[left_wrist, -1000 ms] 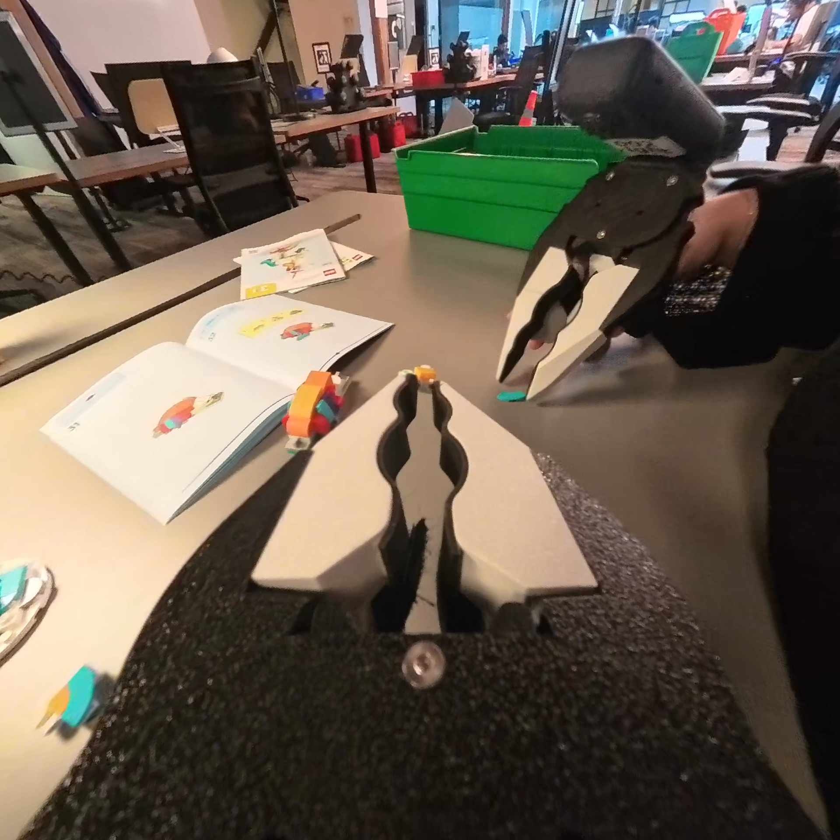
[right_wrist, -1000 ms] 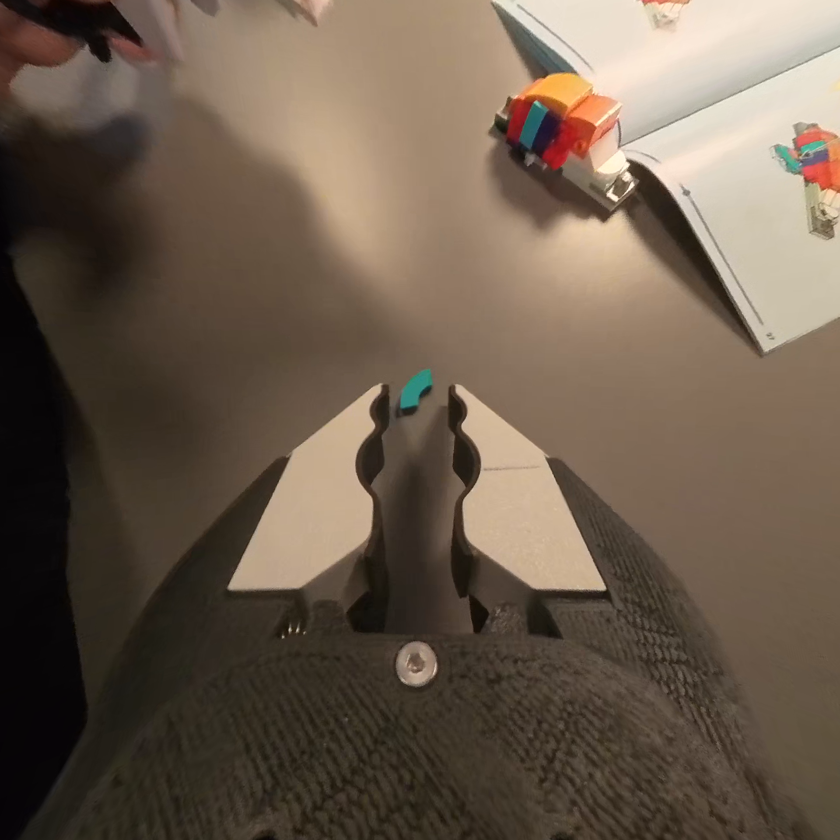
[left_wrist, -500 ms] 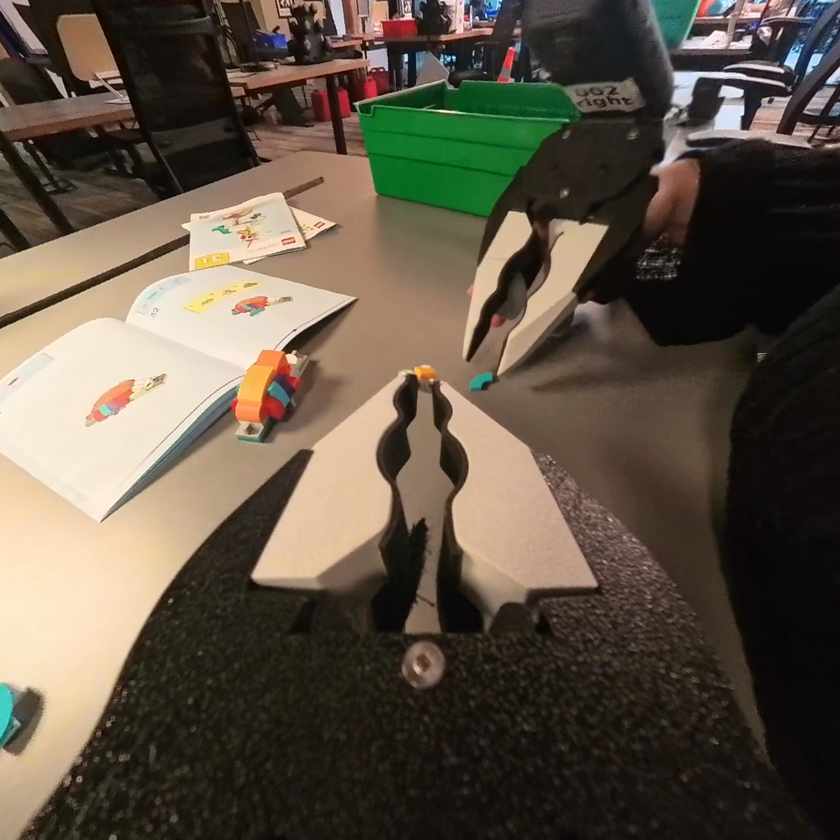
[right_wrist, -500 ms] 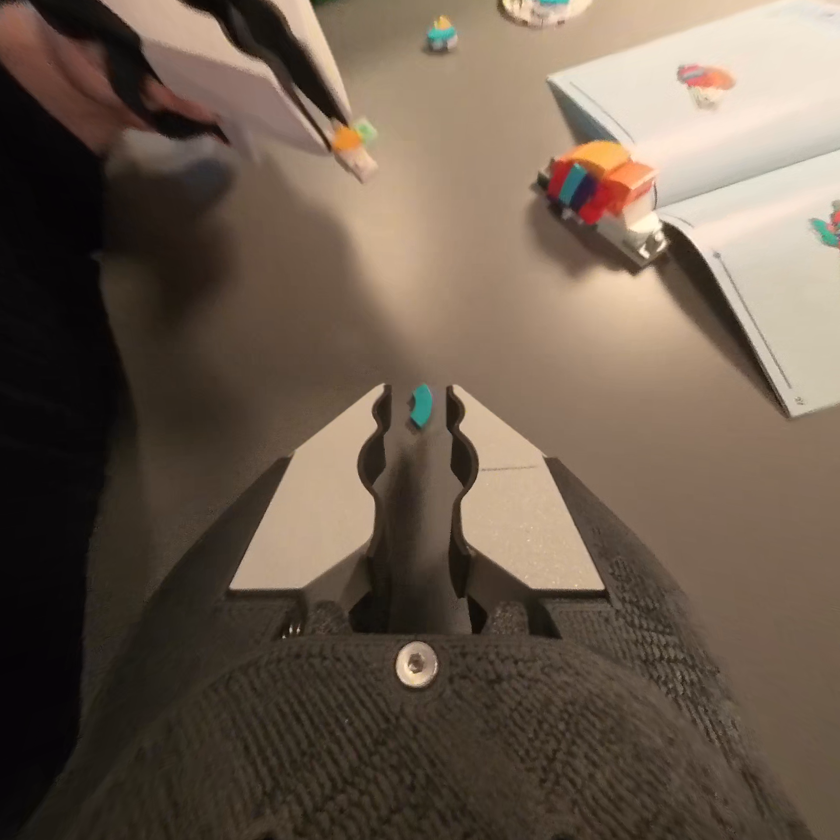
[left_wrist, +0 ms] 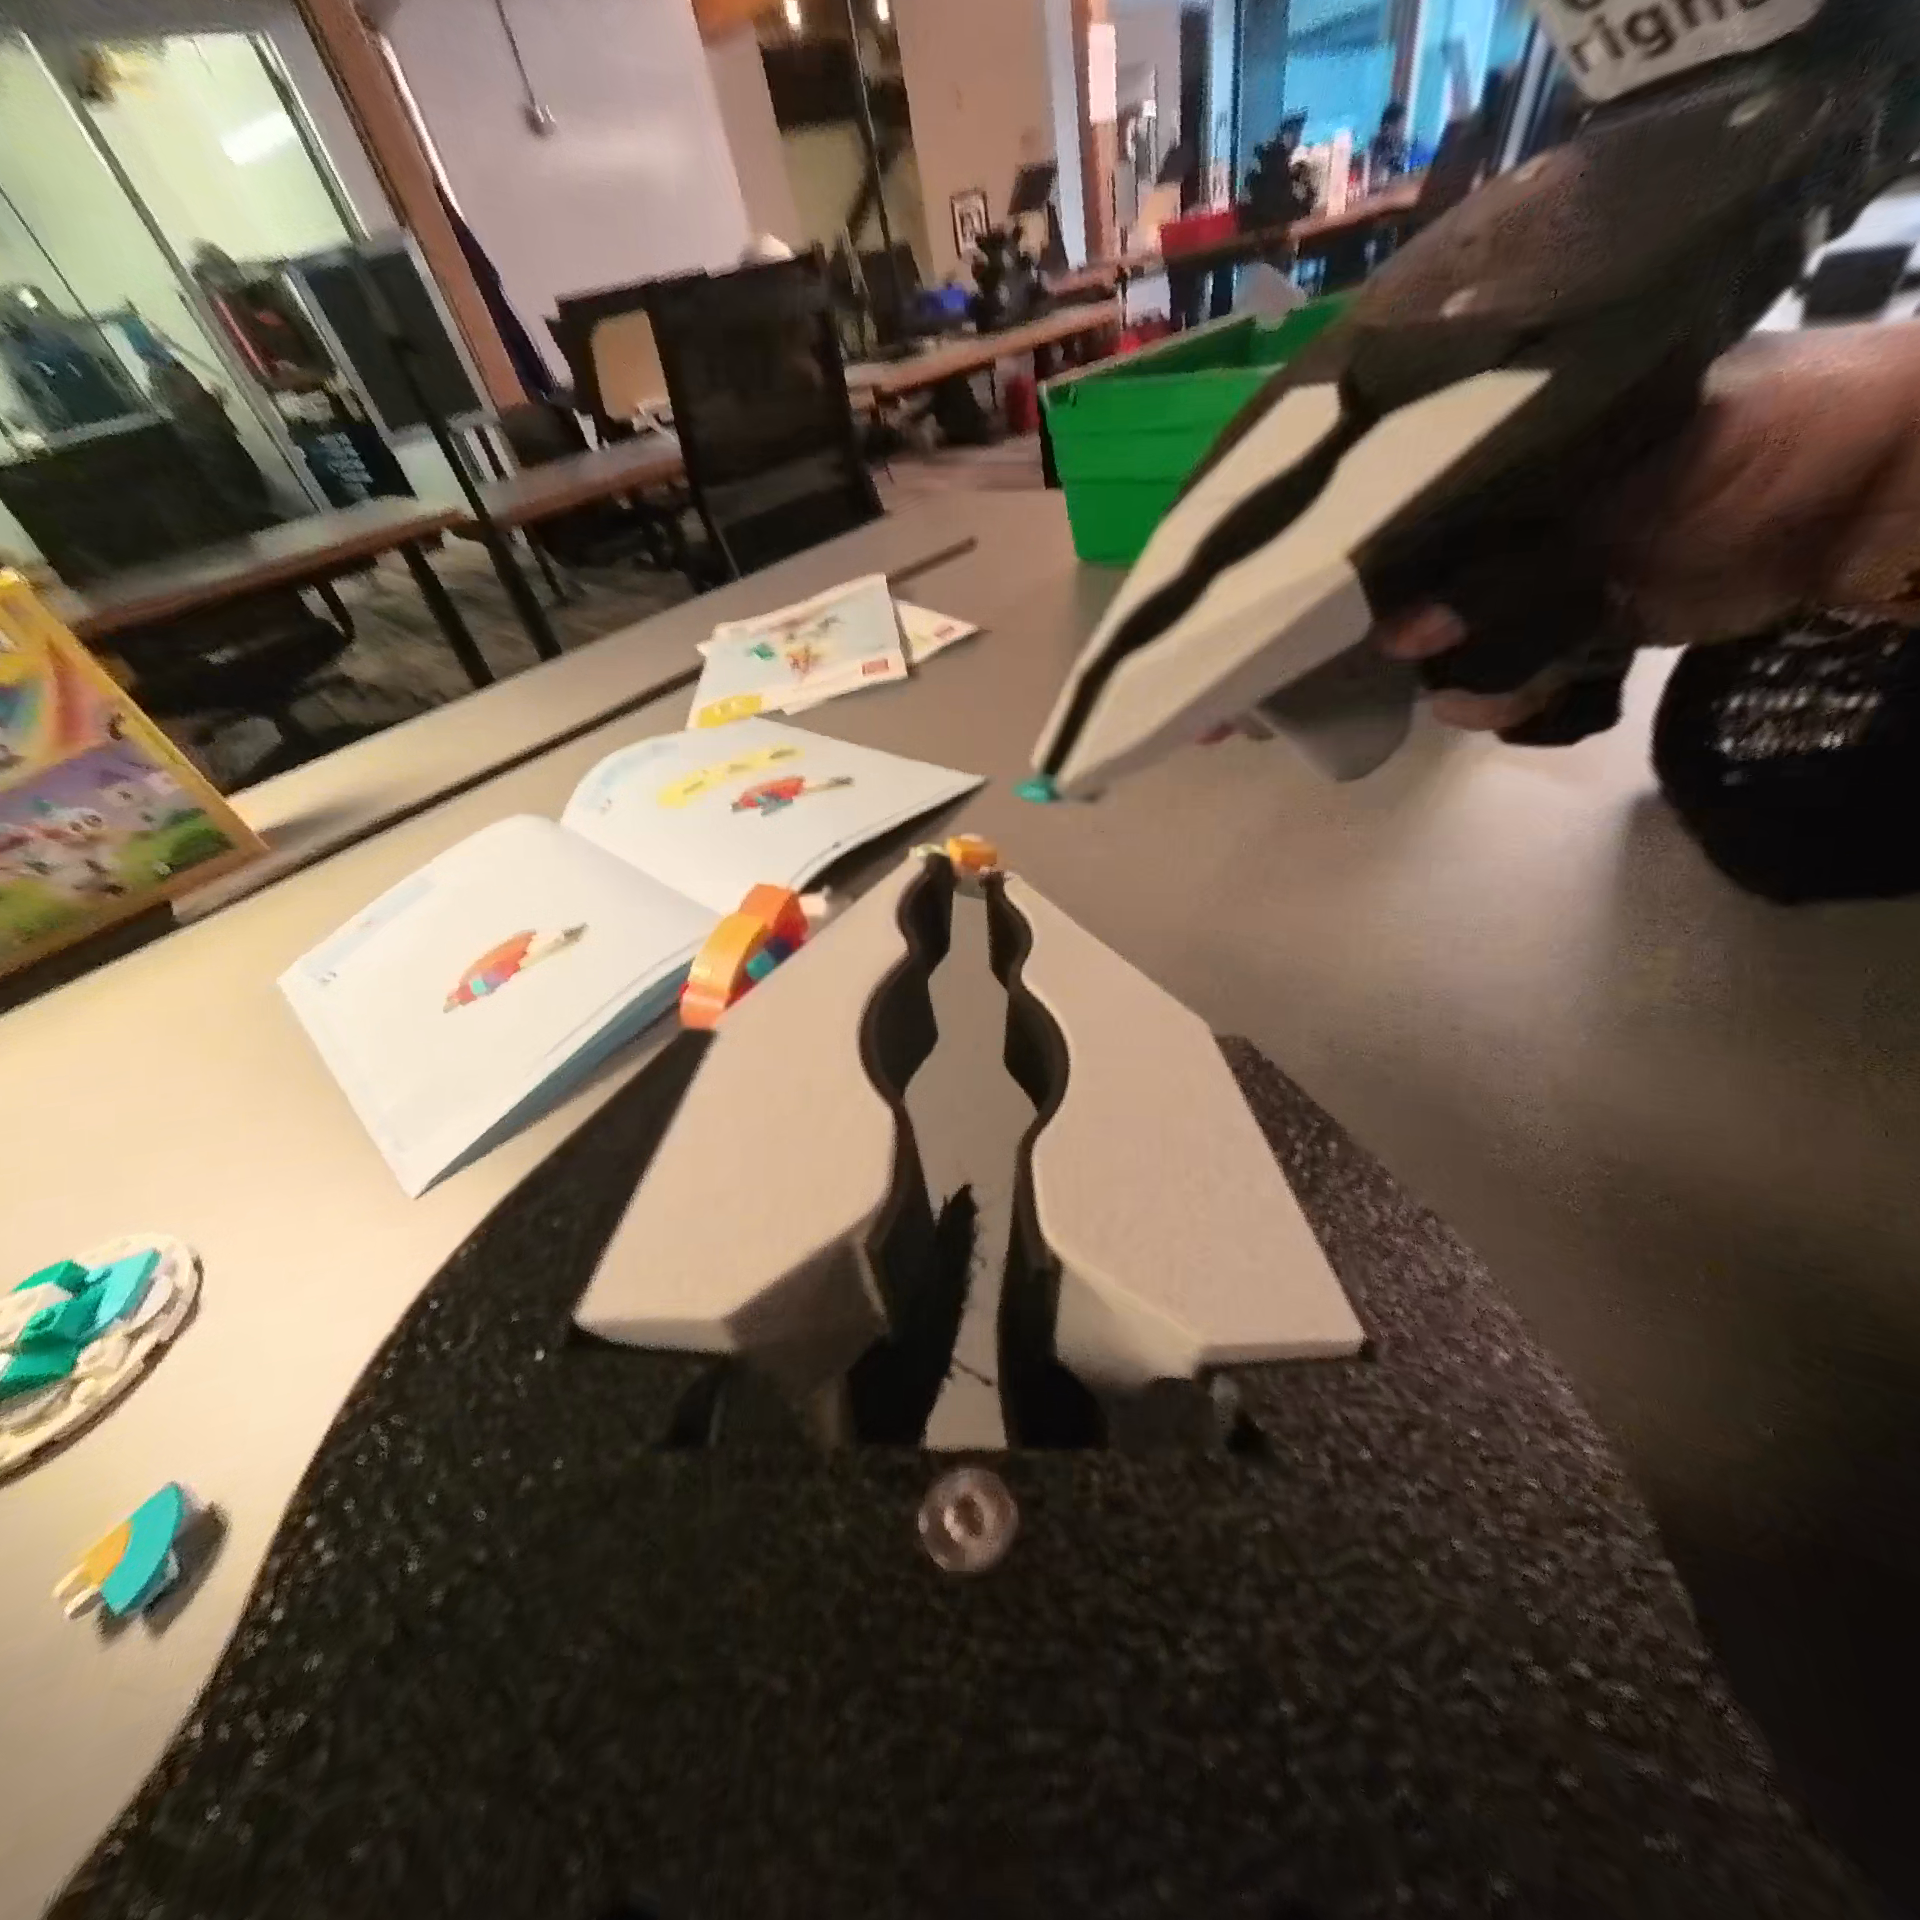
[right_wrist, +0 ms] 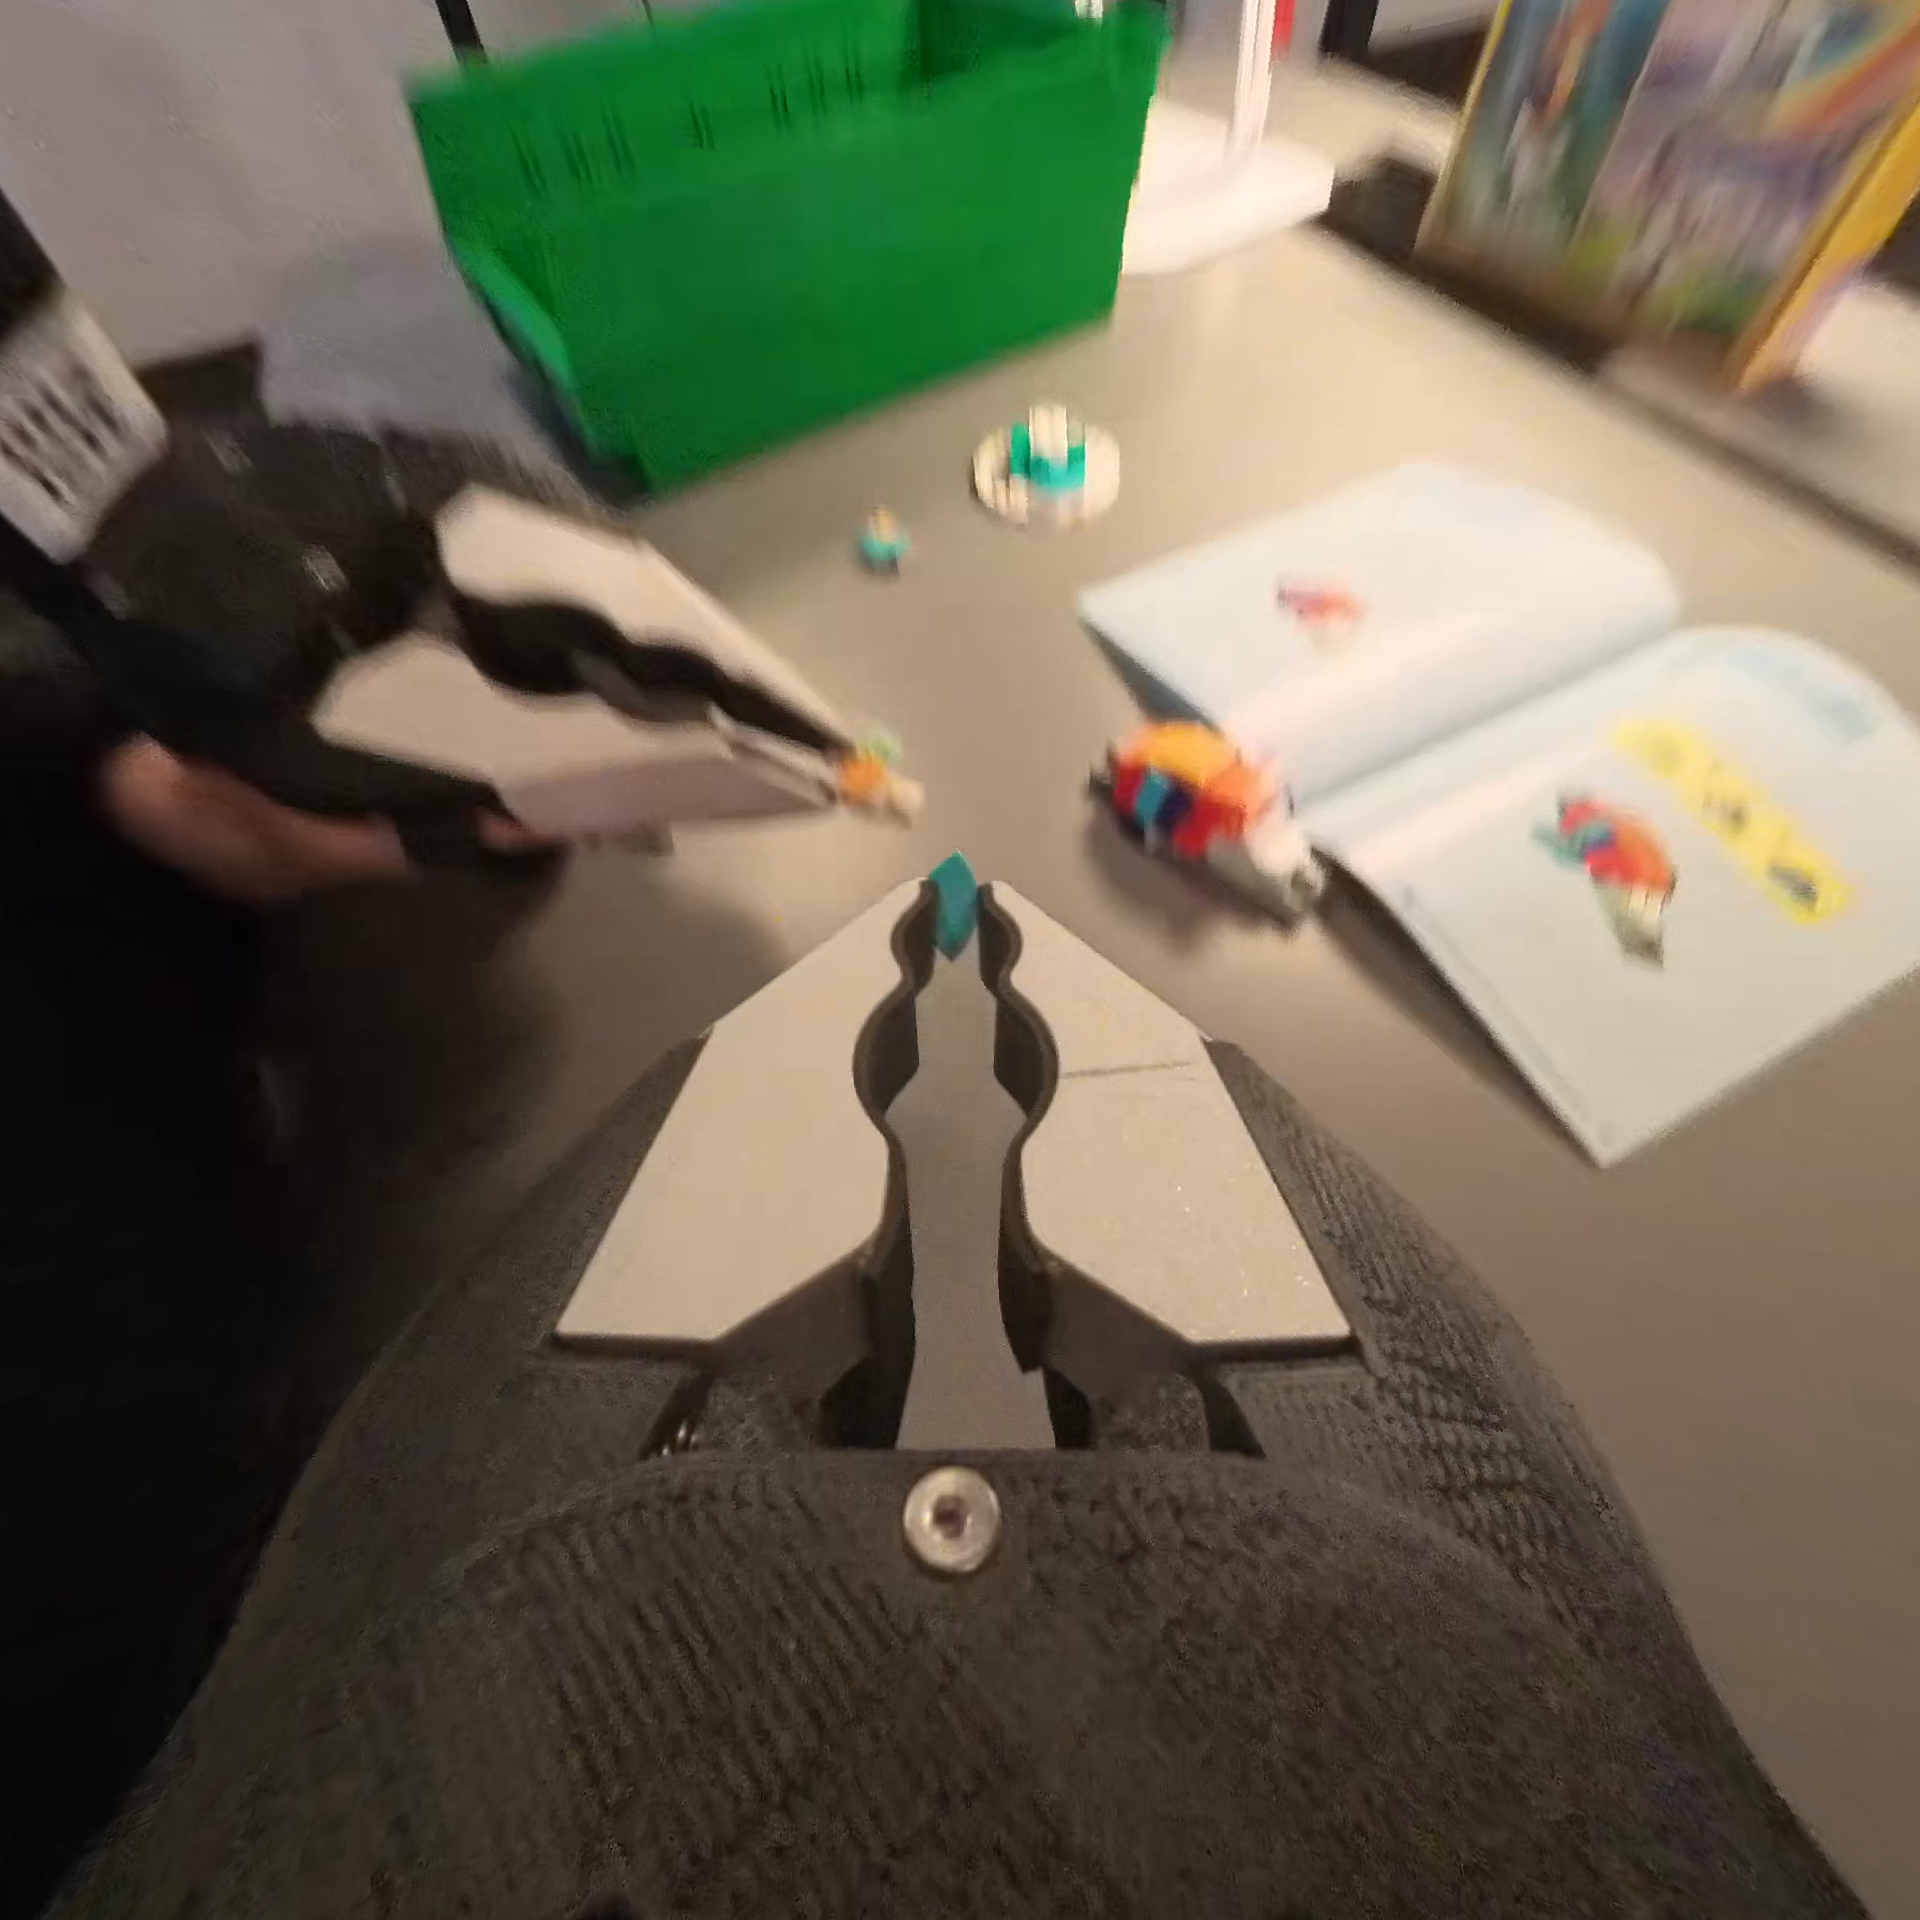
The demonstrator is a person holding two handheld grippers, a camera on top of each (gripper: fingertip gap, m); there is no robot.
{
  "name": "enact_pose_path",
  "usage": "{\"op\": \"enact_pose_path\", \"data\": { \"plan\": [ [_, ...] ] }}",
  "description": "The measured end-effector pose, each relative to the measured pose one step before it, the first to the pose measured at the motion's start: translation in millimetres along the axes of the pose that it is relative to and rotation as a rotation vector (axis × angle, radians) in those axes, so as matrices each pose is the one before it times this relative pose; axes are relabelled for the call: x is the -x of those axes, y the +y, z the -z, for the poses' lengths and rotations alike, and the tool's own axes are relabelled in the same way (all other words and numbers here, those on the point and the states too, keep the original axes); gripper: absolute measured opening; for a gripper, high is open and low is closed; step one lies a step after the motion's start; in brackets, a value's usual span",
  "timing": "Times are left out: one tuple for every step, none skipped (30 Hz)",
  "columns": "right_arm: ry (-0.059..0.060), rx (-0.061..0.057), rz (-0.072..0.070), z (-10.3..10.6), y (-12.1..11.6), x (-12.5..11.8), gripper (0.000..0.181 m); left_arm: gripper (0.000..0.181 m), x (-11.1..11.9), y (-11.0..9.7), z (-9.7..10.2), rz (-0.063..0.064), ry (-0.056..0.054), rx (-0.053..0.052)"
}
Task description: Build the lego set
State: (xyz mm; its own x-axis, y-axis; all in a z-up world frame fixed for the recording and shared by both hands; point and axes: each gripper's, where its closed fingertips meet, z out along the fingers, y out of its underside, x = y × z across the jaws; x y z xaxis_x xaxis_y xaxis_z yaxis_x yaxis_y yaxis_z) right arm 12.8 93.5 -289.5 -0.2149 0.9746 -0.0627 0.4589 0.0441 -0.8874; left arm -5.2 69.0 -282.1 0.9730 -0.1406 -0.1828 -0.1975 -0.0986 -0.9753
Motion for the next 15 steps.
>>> {"op": "enact_pose_path", "data": {
  "plan": [
    [-0.0073,-0.0536,0.0109,0.66,-14.82,4.41,0.006,0.004,-0.62,-4.19,0.27,-0.0062,-0.0065,-0.0307],
    [-0.0056,-0.0291,0.0208,-0.68,-9.84,3.74,0.006,0.004,-0.98,-3.93,0.75,-0.0119,-0.0027,-0.0251],
    [-0.0041,-0.0149,0.0253,-1.24,-6.47,2.75,0.006,0.004,-0.69,-3.25,0.96,-0.0164,-0.0032,-0.0201],
    [-0.0091,-0.0035,0.019,-1.49,-3.4,2.6,0.006,0.004,-0.83,-2.83,1.0,-0.0151,-0.0002,-0.0186],
    [-0.0162,0.0047,0.0049,-1.54,-1.47,2.46,0.007,0.004,-0.86,-2.49,1.2,-0.0074,0.0025,-0.0172],
    [-0.0197,0.0035,-0.0039,-1.33,-0.91,2.44,0.006,0.004,-0.32,-1.69,0.96,-0.0013,0.0005,-0.0116],
    [-0.0167,0.0013,-0.0049,-0.93,-1.0,1.83,0.006,0.004,-0.64,-1.26,0.79,-0.0028,0.0035,-0.0099],
    [-0.0099,0.001,-0.0006,-0.57,-0.88,0.92,0.006,0.004,-0.38,-0.69,0.67,-0.0035,0.0017,-0.0056],
    [-0.0054,0.0034,0.0067,-0.4,-0.74,0.58,0.006,0.004,0.19,-0.4,0.46,-0.0044,-0.0021,-0.0028],
    [-0.0009,0.0072,0.0103,-0.39,-0.41,0.33,0.006,0.004,0.26,-0.09,0.31,-0.003,-0.0002,-0.0014],
    [0.0022,0.008,0.0096,-0.32,-0.43,0.02,0.006,0.004,0.46,-0.02,0.31,0.001,-0.0011,-0.0023],
    [0.0013,0.007,0.0076,-0.35,-0.46,0.09,0.006,0.004,1.07,-0.62,0.57,0.0021,-0.0045,-0.0047],
    [0.0025,0.0046,0.0054,-0.14,-0.55,-0.3,0.006,0.004,1.1,-0.51,0.57,0.0024,-0.0032,-0.0035],
    [0.0081,0.0025,0.0035,0.34,-0.35,-1.32,0.006,0.004,0.95,-0.44,0.51,0.0057,-0.0009,-0.0037],
    [0.0089,0.0015,0.002,0.62,0.0,-1.88,0.006,0.004,0.79,-0.11,0.33,0.0099,0.0003,-0.0027]
  ]
}}
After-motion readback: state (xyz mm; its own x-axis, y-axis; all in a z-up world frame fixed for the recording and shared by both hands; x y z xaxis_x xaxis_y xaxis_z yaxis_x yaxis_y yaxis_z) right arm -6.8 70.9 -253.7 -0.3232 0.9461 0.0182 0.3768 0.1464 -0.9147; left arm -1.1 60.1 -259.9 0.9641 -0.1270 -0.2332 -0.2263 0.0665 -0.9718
